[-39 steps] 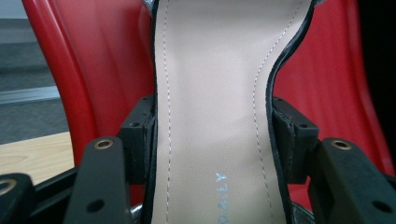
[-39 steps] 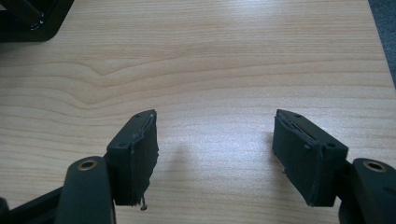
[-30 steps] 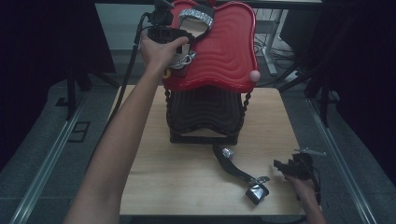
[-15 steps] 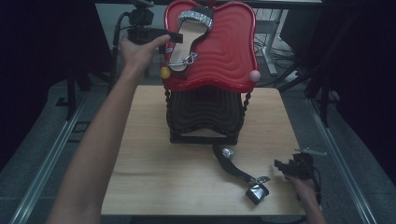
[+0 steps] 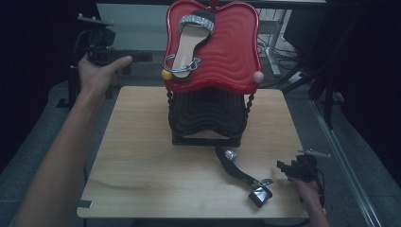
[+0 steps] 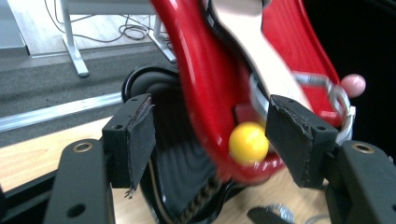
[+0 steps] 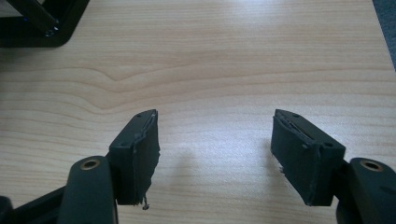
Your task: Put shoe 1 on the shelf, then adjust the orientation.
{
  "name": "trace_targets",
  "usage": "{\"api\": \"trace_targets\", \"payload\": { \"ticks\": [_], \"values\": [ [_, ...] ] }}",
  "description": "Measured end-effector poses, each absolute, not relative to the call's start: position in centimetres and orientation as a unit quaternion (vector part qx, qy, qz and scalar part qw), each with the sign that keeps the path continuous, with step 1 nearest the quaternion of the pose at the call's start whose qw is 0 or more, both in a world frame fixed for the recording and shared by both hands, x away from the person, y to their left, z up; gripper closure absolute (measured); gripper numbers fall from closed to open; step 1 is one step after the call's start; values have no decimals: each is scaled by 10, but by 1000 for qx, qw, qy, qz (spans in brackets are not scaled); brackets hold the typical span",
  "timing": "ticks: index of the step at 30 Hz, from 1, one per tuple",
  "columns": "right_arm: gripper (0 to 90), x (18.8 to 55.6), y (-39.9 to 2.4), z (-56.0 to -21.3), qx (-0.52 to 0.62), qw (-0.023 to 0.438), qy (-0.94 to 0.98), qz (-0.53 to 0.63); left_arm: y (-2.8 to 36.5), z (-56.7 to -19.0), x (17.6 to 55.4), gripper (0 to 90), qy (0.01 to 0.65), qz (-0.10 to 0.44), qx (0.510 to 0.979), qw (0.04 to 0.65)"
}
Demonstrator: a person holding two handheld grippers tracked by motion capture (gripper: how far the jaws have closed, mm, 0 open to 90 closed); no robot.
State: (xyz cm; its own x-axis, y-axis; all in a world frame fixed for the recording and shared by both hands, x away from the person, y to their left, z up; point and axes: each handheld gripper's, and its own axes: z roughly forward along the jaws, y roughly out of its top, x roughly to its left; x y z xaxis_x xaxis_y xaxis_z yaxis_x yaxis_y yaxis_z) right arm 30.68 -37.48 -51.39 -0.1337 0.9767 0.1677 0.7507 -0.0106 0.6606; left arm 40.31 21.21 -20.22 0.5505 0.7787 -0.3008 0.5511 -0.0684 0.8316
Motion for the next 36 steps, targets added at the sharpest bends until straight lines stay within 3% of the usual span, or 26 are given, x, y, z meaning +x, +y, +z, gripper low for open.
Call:
{"api": "trace_targets", "payload": {
  "ticks": [14,18,20,22,26,36],
  "values": [
    [399,305,-364,-490,580,184,700,373,236,-221,392,345,467,125,729,484],
    [575,299,-352,-475,526,161,738,391,237,-224,392,342,473,122,725,485],
    [608,299,-350,-474,519,152,745,390,237,-225,392,342,474,122,726,484],
    [756,295,-342,-469,491,136,767,390,236,-226,392,342,476,120,725,482],
    [890,291,-327,-456,457,116,791,390,234,-228,393,340,478,118,727,478],
    [898,289,-253,-448,363,91,872,316,233,-231,393,340,481,120,727,476]
  ]
}}
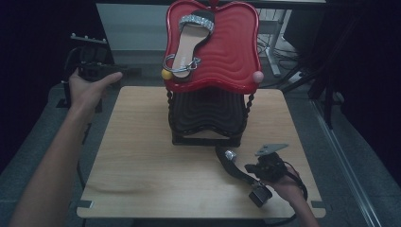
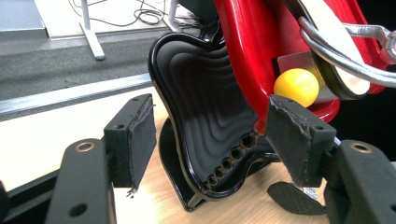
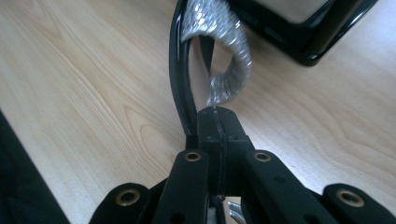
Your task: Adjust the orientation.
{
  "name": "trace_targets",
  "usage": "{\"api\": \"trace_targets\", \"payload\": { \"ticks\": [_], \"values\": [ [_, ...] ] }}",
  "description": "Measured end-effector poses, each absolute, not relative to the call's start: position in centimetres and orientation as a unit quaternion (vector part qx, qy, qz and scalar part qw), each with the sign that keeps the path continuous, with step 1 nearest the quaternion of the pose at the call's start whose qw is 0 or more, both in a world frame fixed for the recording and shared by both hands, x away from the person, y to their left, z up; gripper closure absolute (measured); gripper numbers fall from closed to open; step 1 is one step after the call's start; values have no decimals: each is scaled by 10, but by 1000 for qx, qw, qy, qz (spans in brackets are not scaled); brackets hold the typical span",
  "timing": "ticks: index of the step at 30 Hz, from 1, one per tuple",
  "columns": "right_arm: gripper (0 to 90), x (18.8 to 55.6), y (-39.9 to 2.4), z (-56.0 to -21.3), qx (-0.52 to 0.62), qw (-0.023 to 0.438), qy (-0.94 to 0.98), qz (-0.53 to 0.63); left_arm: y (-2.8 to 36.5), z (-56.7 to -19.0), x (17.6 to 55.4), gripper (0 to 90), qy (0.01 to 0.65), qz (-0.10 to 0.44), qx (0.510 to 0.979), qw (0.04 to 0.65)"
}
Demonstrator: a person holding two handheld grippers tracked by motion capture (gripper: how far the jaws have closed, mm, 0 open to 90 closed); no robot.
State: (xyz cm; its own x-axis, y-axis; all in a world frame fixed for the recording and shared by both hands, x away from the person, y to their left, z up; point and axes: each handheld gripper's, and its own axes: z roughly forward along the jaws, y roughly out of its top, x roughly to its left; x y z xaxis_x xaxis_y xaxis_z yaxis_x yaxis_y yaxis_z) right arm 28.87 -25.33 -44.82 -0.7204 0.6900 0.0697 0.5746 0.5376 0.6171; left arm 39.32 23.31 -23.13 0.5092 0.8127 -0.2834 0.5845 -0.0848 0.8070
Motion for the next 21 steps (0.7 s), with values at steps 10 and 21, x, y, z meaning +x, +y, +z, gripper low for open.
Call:
{"api": "trace_targets", "payload": {
  "ticks": [10,21],
  "values": [
    [899,293,-243,-461,361,97,885,278,238,-232,391,341,488,123,722,476],
    [900,285,-236,-458,348,77,891,281,233,-234,392,340,486,124,728,467]
  ]
}}
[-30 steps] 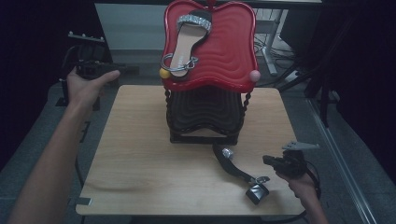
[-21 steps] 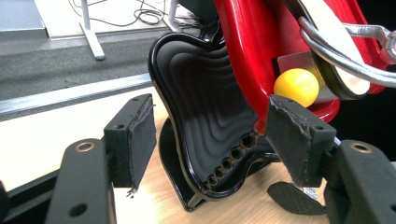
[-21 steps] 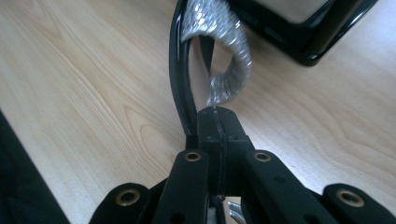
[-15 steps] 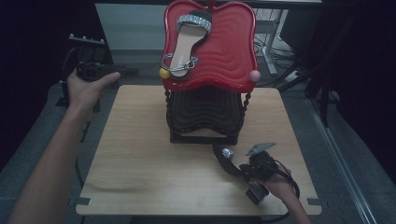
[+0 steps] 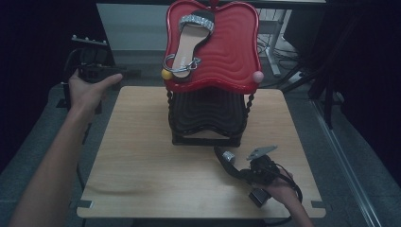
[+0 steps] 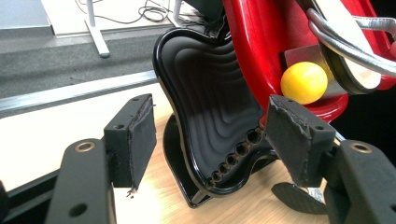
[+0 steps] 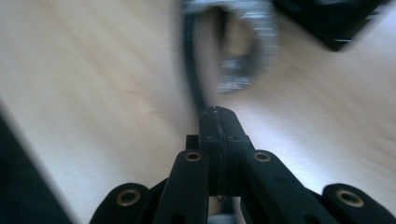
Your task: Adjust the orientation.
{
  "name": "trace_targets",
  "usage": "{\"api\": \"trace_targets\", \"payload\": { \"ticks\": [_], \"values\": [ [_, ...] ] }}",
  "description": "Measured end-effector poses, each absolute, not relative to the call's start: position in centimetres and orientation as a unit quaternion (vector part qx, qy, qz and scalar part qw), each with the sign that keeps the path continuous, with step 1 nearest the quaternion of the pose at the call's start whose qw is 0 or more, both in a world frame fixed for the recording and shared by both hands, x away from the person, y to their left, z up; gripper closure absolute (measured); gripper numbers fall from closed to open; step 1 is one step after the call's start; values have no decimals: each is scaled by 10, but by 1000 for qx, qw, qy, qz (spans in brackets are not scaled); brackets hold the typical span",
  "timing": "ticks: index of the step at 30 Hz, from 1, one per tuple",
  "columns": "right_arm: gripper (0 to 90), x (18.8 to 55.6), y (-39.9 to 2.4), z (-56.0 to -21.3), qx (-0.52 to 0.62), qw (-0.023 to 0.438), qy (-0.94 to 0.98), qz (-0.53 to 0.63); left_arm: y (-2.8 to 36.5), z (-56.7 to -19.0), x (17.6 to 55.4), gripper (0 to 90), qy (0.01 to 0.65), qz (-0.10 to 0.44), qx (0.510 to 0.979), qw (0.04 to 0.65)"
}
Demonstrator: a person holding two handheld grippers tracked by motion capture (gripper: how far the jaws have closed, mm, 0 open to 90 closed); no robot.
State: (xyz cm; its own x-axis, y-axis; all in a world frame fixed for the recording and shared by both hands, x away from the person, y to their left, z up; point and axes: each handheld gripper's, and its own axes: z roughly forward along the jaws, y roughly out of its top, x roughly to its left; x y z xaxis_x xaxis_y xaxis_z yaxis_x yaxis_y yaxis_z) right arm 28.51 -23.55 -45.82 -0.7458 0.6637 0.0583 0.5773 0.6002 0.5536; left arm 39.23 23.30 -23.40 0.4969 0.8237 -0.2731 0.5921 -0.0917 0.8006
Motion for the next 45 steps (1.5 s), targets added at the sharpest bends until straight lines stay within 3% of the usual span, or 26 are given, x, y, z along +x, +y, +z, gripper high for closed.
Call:
{"api": "trace_targets", "payload": {
  "ticks": [6,10,15,17,34,39,45],
  "values": [
    [900,272,-211,-473,310,66,914,254,236,-235,390,339,488,124,727,467],
    [900,289,-233,-455,356,106,883,287,241,-234,389,340,492,128,723,467],
    [900,306,-245,-472,382,75,883,263,242,-234,389,340,494,128,721,469],
    [900,304,-243,-474,377,82,885,262,242,-234,389,340,495,128,721,467],
    [900,267,-198,-479,314,58,914,250,249,-236,384,341,500,130,718,467],
    [900,242,-189,-460,276,43,919,276,258,-241,384,341,508,130,712,467],
    [900,227,-181,-479,270,33,938,214,259,-244,383,341,511,127,711,467]
  ]
}}
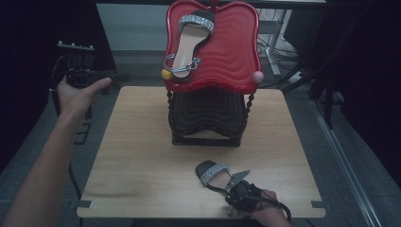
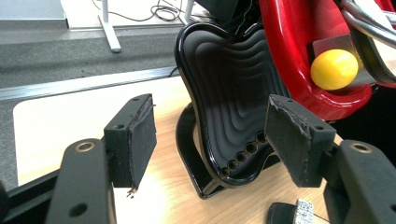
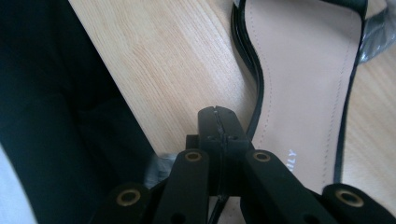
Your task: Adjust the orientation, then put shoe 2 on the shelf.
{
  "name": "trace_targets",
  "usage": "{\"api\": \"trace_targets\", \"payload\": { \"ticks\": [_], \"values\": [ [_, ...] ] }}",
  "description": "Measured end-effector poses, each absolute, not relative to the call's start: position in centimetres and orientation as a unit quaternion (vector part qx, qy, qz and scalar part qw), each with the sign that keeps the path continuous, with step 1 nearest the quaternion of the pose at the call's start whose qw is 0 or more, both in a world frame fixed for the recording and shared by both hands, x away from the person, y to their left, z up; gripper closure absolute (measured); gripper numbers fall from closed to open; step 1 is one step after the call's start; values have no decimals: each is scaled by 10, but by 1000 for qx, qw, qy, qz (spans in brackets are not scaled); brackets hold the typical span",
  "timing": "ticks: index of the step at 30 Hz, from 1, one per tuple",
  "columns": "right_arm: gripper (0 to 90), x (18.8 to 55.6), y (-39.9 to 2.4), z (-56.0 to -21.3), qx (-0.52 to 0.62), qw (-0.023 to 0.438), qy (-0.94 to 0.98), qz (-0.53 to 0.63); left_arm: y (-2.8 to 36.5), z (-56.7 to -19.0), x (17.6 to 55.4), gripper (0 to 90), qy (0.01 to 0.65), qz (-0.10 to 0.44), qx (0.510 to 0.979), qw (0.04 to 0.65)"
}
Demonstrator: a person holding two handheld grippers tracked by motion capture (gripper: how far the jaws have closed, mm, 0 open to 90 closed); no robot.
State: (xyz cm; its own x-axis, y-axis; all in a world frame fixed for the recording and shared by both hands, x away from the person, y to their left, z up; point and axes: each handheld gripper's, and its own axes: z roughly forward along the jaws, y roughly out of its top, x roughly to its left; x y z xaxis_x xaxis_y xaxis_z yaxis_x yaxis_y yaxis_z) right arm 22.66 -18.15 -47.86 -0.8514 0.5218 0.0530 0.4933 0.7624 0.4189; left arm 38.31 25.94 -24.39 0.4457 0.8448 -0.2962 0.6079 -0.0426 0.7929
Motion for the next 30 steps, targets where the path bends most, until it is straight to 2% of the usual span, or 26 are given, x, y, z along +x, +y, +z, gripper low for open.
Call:
{"api": "trace_targets", "payload": {
  "ticks": [8,12,13,15,17,20,21,22,24,26,30],
  "values": [
    [900,242,-209,-477,301,61,930,203,258,-242,384,340,509,125,712,468],
    [884,242,-211,-471,290,57,928,226,258,-243,384,340,508,123,712,469],
    [762,241,-211,-462,274,56,925,256,258,-243,383,340,508,123,712,469],
    [730,242,-211,-457,268,55,924,266,259,-244,383,340,509,123,712,469],
    [595,250,-212,-444,268,72,920,276,261,-243,382,340,512,124,710,468],
    [422,265,-214,-442,275,68,920,270,262,-240,381,340,510,125,708,472],
    [422,265,-214,-442,275,68,920,270,262,-240,381,339,510,125,708,472],
    [358,275,-213,-447,276,61,927,249,261,-239,381,340,509,126,708,474],
    [343,278,-212,-449,274,62,929,240,260,-237,380,339,506,126,709,474],
    [281,284,-209,-458,264,60,939,210,258,-237,380,339,504,126,711,474],
    [246,288,-207,-468,257,57,946,190,257,-238,381,339,504,124,712,473]
  ]
}}
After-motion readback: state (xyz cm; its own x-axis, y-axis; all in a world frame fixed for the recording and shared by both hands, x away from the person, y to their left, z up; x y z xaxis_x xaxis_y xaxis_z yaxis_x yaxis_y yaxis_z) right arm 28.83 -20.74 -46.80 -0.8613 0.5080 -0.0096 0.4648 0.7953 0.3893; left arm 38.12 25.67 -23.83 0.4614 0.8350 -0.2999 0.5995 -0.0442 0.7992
